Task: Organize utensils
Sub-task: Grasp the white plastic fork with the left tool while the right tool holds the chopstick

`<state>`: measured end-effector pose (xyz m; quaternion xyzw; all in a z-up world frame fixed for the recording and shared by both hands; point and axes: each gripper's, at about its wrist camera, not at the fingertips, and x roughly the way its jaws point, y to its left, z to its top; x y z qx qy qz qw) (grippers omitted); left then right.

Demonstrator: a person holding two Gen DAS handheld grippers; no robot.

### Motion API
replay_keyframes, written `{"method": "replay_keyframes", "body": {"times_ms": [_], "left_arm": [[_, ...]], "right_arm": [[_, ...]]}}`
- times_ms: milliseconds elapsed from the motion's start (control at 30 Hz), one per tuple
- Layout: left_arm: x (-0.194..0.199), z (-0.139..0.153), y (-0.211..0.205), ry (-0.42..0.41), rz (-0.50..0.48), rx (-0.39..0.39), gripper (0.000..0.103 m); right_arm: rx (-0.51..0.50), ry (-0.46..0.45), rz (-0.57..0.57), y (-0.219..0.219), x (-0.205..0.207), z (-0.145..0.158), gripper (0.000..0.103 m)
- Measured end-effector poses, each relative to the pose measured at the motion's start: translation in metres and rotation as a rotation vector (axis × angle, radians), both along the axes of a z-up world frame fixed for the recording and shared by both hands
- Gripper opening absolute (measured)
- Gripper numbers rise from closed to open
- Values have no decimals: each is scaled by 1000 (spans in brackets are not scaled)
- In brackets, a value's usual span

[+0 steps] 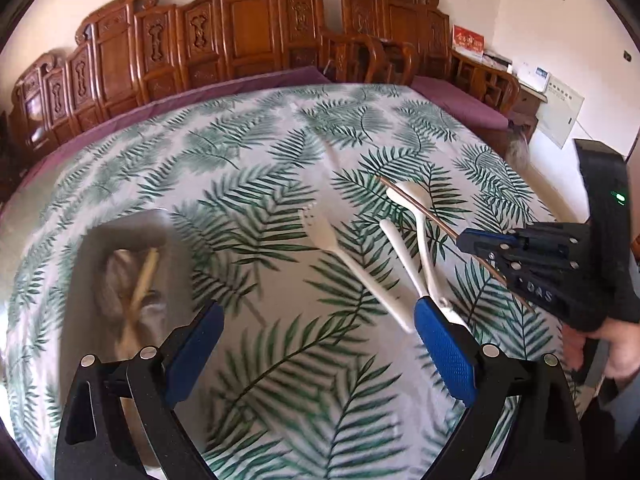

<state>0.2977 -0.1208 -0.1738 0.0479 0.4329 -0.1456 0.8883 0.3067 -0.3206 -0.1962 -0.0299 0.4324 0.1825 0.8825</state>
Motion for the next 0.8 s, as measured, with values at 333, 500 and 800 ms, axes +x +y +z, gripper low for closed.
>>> {"method": "replay_keyframes", "body": {"times_ms": [333, 500, 800], "left_arm": [[39, -38, -39, 55, 17, 116, 74], [54, -52, -45, 121, 36, 106, 50], [55, -55, -35, 161, 61, 91, 23]], "right_arm": [[79, 32, -71, -29, 6, -1, 6], [101, 27, -71, -32, 4, 1, 6], [110, 22, -57, -27, 2, 4, 6]]}}
